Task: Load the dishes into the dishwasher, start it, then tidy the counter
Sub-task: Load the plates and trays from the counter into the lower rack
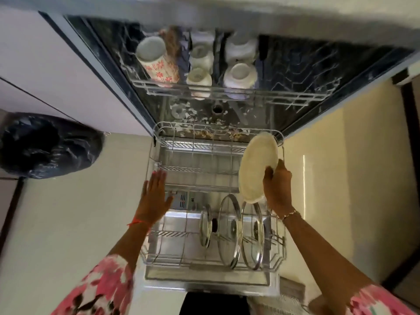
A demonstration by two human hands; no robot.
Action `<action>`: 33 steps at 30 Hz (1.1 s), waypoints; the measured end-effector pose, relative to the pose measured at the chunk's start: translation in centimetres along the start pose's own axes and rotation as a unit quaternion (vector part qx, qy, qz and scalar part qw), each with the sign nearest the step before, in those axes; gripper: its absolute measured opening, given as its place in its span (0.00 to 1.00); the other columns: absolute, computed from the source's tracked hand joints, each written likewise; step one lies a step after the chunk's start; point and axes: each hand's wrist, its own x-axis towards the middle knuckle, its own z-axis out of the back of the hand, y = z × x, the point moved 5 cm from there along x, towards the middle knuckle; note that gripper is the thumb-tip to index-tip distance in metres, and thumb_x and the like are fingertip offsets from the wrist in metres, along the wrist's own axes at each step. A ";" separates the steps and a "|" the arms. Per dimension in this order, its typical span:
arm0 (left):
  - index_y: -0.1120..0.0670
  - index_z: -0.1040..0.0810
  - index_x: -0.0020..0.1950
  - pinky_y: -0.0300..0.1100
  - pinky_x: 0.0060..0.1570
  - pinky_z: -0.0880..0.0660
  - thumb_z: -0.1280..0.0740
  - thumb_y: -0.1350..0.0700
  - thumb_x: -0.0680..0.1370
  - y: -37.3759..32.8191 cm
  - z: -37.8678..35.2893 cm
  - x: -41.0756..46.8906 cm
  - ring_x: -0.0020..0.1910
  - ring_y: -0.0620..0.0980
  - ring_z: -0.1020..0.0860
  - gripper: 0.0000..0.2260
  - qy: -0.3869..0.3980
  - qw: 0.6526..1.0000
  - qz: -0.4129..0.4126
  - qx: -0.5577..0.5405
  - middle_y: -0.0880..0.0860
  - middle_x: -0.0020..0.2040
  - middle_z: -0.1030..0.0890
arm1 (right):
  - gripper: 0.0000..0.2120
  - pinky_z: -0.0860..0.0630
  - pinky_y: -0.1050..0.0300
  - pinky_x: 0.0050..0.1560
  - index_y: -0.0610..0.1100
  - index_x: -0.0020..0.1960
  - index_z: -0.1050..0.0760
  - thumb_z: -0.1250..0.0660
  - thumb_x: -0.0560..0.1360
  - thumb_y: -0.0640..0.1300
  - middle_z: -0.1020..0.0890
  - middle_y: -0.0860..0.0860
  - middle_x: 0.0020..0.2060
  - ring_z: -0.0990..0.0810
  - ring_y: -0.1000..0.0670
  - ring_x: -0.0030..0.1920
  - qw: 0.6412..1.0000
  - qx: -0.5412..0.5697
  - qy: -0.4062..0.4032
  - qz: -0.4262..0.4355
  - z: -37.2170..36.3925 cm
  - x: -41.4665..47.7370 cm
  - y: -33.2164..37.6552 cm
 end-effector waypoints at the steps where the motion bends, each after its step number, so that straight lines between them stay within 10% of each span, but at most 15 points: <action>1: 0.60 0.55 0.76 0.54 0.74 0.53 0.40 0.50 0.79 1.2 -1.2 1.4 0.76 0.56 0.56 0.34 -0.005 1.000 0.015 0.001 0.57 0.77 0.55 | 0.15 0.29 0.63 0.37 0.31 0.64 0.33 0.45 0.80 0.35 0.22 0.37 0.49 0.25 0.48 0.43 1.000 -0.001 0.009 0.009 -1.4 1.2 -0.7; 13: 0.70 0.49 0.73 0.58 0.62 0.33 0.46 0.74 0.76 7.8 -6.7 7.2 0.62 0.71 0.32 0.25 -0.040 0.968 0.221 -0.108 0.73 0.65 0.35 | 0.16 0.29 0.61 0.44 0.33 0.66 0.34 0.44 0.80 0.37 0.24 0.39 0.55 0.23 0.43 0.53 0.997 -0.039 0.050 0.049 -10.3 6.1 -2.4; 21: 0.70 0.37 0.66 0.58 0.56 0.29 0.48 0.77 0.75 9.0 -6.1 7.3 0.55 0.70 0.27 0.20 -0.070 0.967 0.214 -0.115 0.72 0.56 0.27 | 0.16 0.26 0.56 0.46 0.33 0.67 0.36 0.45 0.80 0.37 0.24 0.35 0.56 0.23 0.38 0.55 0.993 -0.064 0.094 0.041 -13.9 7.9 -3.0; 33: 0.69 0.52 0.74 0.50 0.72 0.44 0.39 0.65 0.78 6.8 -4.6 5.8 0.73 0.65 0.43 0.30 0.059 0.987 0.133 -0.066 0.70 0.73 0.45 | 0.27 0.23 0.41 0.55 0.35 0.73 0.44 0.41 0.80 0.47 0.29 0.34 0.63 0.25 0.35 0.60 0.985 -0.060 0.158 -0.017 -12.0 6.8 -1.7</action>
